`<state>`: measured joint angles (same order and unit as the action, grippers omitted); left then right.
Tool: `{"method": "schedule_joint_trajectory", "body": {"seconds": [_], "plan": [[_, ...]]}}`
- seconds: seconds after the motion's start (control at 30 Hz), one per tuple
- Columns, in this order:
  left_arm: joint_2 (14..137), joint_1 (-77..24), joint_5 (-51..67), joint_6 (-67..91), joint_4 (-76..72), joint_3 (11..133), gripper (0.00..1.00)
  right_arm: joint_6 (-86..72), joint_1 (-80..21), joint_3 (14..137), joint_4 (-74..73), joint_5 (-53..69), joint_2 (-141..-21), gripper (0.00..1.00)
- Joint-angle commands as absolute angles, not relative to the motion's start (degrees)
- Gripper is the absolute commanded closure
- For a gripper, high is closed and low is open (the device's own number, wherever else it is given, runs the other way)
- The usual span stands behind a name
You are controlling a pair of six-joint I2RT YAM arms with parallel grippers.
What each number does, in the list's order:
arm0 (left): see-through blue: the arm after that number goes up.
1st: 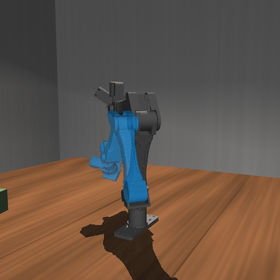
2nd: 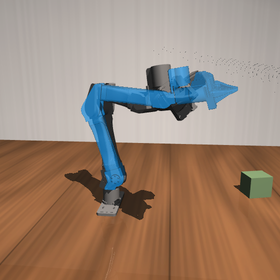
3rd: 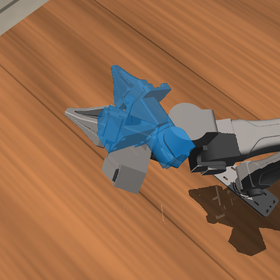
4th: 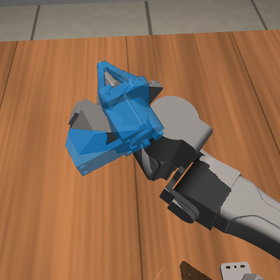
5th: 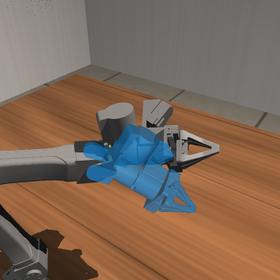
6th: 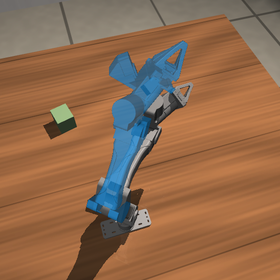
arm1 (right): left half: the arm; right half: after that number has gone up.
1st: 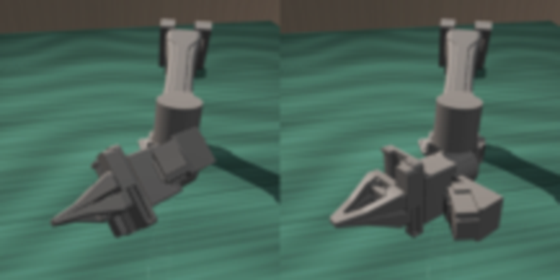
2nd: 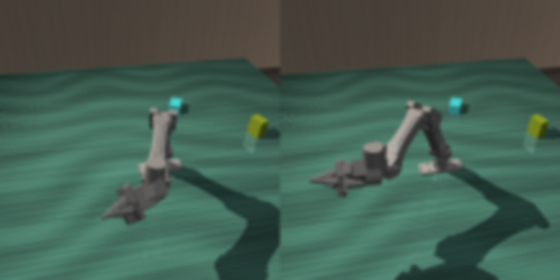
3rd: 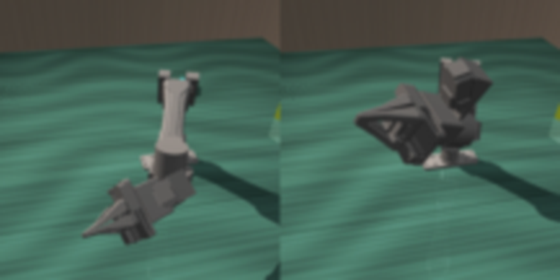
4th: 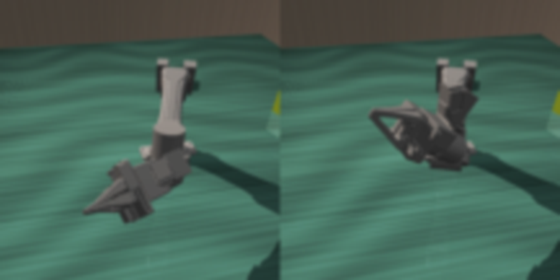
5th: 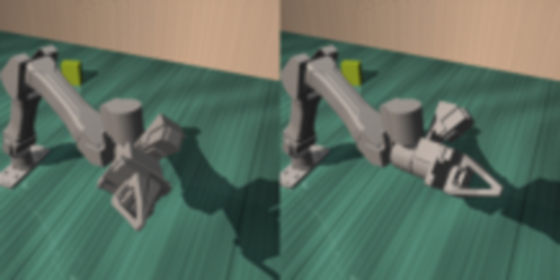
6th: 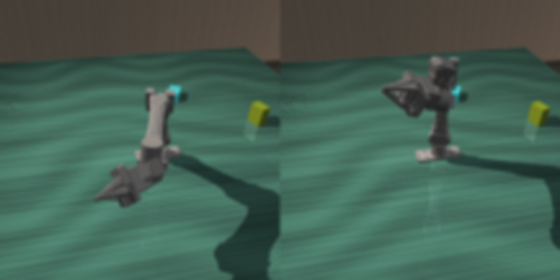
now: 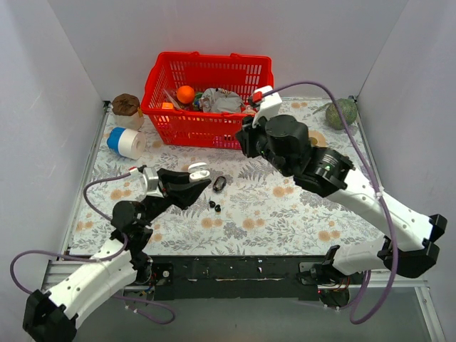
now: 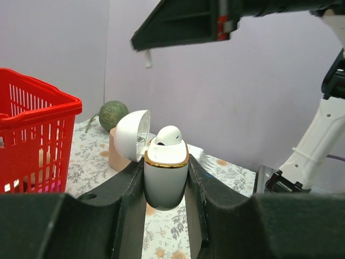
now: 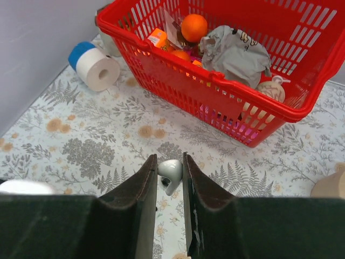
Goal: Insert the wireless bluetooth earbuds into the charging case
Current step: Pick up the earbud from the center of the board, then place the earbud in the charging case.
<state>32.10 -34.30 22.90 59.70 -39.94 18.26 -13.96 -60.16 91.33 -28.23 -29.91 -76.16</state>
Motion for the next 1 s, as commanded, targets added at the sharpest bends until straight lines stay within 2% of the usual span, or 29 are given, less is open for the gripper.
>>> {"method": "schedule_joint_trajectory", "body": {"seconds": [0.0, 0.27, 0.4, 0.97], "plan": [[40.85, -34.37, 22.94, 57.40, -54.65, 20.39, 1.00, -8.09, -60.21, 92.46, -27.78, -26.99, -72.34, 0.99], [60.26, -34.45, 29.79, 56.78, -67.32, 26.62, 1.00, -0.36, -60.38, 84.65, -18.04, -15.57, -64.71, 0.99], [65.11, -34.37, 31.46, 58.18, -71.62, 28.47, 1.00, -0.18, -60.47, 82.79, -16.78, -14.59, -63.63, 0.99], [75.32, -34.54, 35.33, 64.86, -75.23, 37.35, 1.00, 1.23, -60.38, 82.44, -11.08, -10.28, -66.97, 0.99]]}}
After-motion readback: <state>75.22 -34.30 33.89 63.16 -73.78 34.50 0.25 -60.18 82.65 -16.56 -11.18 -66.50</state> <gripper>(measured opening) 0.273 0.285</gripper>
